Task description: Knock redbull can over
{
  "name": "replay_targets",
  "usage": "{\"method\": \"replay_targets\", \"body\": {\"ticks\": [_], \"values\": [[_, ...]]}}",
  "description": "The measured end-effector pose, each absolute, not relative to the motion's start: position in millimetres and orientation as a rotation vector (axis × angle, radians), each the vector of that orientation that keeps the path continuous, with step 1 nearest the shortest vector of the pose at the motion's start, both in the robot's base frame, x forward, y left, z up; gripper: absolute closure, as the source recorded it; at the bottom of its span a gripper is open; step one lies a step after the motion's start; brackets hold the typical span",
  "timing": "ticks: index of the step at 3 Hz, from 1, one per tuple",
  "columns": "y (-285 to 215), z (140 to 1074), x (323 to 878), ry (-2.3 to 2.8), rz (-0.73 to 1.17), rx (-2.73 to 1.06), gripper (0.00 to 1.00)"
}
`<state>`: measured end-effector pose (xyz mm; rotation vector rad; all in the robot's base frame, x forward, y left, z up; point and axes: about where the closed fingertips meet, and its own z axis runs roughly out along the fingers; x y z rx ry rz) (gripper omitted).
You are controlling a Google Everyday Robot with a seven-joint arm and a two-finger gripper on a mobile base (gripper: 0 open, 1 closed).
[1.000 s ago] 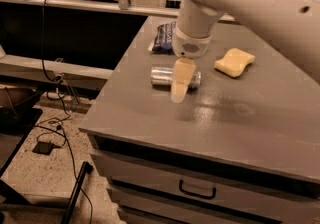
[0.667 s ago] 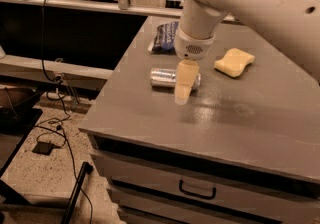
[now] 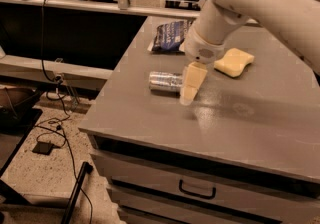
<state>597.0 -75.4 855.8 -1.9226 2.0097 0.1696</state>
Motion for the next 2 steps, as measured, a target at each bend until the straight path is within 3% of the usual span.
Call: {"method": "replay_targets", "body": {"ticks": [1,2], "values": [[-95.1,844.2,601.0,1.834,0.346,-1.860,0.00],[-95.1,844.2,601.0,1.834,0.346,-1.860,0.00]]}}
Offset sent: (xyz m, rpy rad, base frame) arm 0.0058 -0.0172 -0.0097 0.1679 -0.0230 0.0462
